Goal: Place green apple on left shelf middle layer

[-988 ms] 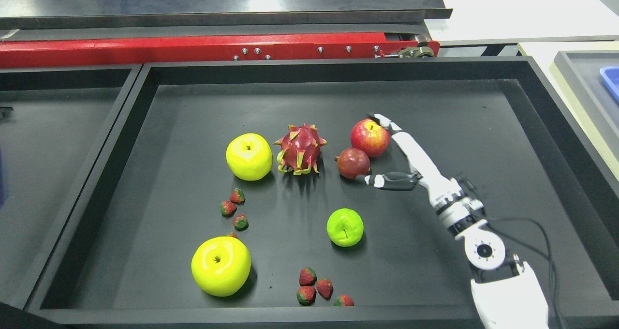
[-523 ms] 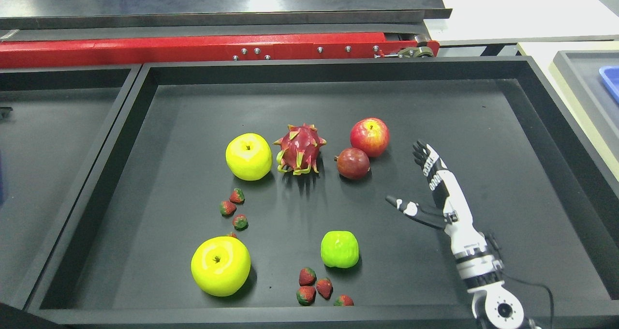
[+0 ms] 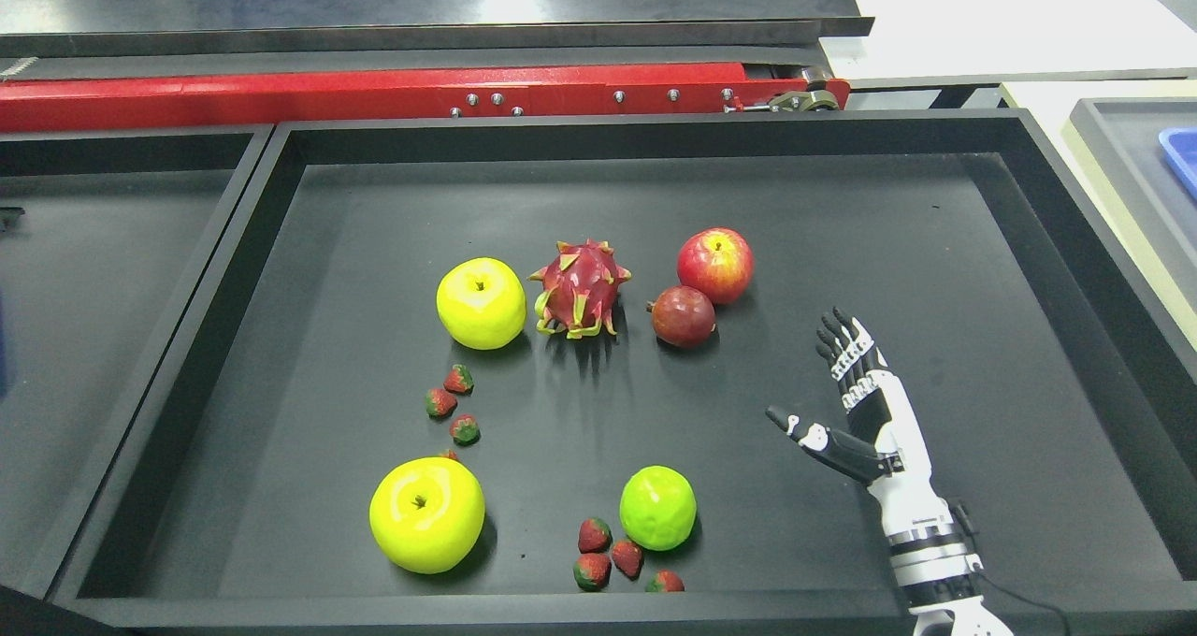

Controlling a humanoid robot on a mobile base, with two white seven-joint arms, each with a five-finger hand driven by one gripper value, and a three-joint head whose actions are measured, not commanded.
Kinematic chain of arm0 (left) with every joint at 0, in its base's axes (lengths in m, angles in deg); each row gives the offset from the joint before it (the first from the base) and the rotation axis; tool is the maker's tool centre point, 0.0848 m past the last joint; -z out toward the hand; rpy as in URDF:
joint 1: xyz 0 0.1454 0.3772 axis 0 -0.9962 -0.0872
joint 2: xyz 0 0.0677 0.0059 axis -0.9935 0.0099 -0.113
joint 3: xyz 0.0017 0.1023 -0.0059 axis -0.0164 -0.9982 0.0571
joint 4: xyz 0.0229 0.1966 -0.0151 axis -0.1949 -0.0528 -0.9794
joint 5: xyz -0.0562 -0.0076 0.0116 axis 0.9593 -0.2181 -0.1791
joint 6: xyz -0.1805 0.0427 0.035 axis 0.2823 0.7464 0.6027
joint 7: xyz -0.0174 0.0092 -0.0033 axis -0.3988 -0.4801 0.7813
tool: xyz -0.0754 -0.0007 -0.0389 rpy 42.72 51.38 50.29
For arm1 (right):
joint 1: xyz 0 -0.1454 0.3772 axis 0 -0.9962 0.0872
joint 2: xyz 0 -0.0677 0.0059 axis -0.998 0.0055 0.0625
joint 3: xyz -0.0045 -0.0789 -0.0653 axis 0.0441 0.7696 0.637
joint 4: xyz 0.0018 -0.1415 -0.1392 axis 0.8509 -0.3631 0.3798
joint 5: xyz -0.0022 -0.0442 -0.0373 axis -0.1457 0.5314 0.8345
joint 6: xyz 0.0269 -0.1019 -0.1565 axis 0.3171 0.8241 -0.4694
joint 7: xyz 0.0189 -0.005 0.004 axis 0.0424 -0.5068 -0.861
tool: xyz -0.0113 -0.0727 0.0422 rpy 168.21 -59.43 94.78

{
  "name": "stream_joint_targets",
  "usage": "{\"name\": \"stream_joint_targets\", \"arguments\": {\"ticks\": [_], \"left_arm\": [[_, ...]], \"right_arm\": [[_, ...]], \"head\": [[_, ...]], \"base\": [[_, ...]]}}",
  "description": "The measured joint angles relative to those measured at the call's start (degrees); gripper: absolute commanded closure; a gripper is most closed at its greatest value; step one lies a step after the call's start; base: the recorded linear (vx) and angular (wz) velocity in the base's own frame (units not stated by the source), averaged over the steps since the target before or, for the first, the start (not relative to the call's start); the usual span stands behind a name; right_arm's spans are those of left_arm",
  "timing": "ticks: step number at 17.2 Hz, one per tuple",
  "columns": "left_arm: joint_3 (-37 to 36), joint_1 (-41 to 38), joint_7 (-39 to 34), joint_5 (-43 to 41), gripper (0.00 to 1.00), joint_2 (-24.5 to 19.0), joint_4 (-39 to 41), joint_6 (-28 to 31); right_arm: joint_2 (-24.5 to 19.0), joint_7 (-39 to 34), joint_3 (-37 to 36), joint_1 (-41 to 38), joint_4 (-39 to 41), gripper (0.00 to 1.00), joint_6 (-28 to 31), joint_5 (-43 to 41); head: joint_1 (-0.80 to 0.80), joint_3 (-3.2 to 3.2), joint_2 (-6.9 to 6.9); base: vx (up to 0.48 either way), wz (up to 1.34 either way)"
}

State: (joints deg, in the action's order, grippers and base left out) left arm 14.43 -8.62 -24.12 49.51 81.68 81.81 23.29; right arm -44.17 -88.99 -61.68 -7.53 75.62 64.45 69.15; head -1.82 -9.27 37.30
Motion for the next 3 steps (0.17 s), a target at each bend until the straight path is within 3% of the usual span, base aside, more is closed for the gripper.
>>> {"name": "stream_joint_targets", "arguments": {"ticks": [3], "left_arm": [[0.0,0.0,0.0,0.0,0.0,0.0,0.0,0.0]], "right_arm": [[-0.34,-0.18,-0.01,-0.41,0.35,0.0,0.77,-0.46]], "head": [[0.0,0.0,0.0]], "base": [[0.0,0.0]]}}
